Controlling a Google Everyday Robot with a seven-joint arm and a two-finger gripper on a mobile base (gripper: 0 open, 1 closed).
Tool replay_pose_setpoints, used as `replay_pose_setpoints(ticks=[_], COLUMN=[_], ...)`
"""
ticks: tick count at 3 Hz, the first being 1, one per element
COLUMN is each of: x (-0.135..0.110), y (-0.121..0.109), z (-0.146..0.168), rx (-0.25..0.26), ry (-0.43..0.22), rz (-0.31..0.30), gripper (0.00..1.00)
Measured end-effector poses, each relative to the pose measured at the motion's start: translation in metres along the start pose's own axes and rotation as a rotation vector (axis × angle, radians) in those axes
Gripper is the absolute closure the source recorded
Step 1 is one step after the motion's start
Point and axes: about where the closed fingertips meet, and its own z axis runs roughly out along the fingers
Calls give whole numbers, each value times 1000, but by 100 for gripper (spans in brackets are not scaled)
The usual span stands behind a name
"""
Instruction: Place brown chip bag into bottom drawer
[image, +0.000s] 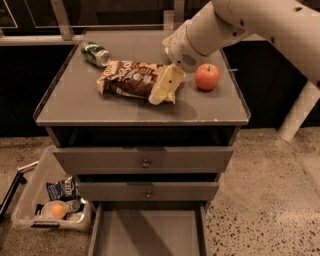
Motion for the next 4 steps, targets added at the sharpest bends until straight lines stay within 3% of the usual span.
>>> replay_pose_setpoints(ticks=[2, 4], x=[6, -4], y=[-23, -29], z=[39, 70], rx=[-21, -46], ry=[-25, -35], rz=[20, 25], gripper=[0, 0])
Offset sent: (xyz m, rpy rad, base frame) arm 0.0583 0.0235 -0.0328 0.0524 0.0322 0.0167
